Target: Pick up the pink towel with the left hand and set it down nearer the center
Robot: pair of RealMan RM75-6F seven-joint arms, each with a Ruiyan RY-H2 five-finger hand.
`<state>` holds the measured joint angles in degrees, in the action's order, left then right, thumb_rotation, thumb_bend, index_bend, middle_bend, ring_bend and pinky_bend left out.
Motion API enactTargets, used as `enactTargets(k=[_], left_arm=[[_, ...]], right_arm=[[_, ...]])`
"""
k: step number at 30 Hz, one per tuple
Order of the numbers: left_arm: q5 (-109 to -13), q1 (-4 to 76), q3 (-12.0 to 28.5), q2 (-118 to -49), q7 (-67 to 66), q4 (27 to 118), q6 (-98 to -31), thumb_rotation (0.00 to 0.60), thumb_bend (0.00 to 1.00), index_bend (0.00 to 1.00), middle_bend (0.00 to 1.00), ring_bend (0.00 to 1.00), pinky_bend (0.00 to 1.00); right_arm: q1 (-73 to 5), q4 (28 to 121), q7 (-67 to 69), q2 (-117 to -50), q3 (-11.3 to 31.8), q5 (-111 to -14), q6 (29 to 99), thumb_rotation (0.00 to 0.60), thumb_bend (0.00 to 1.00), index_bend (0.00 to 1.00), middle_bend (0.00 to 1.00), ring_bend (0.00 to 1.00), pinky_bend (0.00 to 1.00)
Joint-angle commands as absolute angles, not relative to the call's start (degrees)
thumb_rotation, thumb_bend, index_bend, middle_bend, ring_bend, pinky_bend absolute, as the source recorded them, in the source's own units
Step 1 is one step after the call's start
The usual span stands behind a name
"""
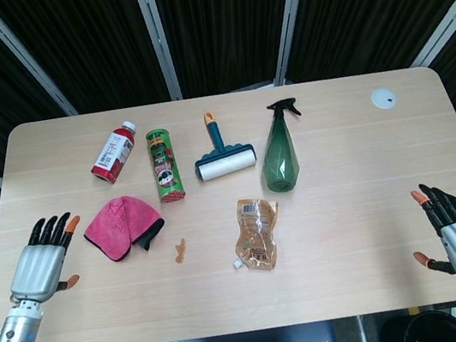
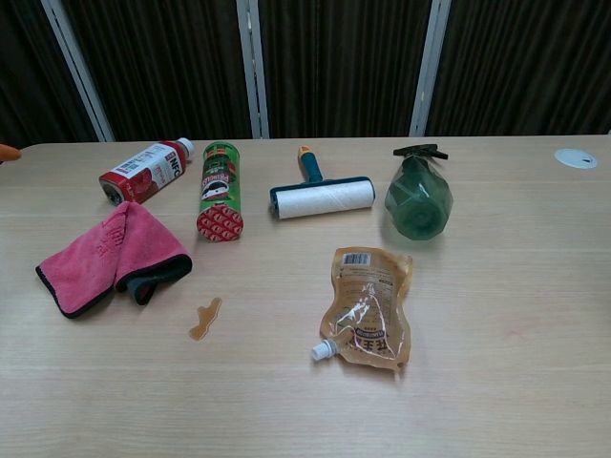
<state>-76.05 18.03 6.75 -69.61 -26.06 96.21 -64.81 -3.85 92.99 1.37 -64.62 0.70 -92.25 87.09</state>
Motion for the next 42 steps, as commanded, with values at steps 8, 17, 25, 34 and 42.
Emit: enactTargets(k=[8,17,25,34,42], left_arm=[[-58.81,30.57,12.11,-81.78,-35.88,82.87,-52.39,0.600,0.00,0.01,0.00,0.00,0.00],[-48.95,35.96,12.53,-89.11,-40.15,75.51,-49.94,0.600,0.00,0.04,0.00,0.00,0.00],[-44.66,38.59,11.10,-93.79,-42.29,71.50,-49.66,0.600,0.00,0.10,0.00,0.00,0.02],[-47.80,38.57,9.35,-95.76,-39.69,70.74,-52.27,0.600,0.29,0.77,0.58,0.49,0.49],[-55.09,37.72,9.67,-93.94,-32.50,74.02,-55.93,0.600,0.41,0.87,0.68,0.60,0.57]], right_arm=[[-3.83,93.21,2.42,-64.38,0.94,-91.77,86.96,0.600,0.09,0.00,0.00,0.00,0.12],[-3.80,93.35,3.31,-64.24,1.14,-91.30,86.84,0.600,0.09,0.00,0.00,0.00,0.12],[-3.76,93.46,3.41,-64.24,1.23,-91.23,86.89,0.600,0.09,0.00,0.00,0.00,0.12],[-3.63,93.74,3.22,-64.27,1.34,-91.15,87.10,0.600,0.09,0.00,0.00,0.00,0.12],[-3.52,93.72,3.14,-64.39,1.47,-91.32,87.52,0.600,0.09,0.00,0.00,0.00,0.12]])
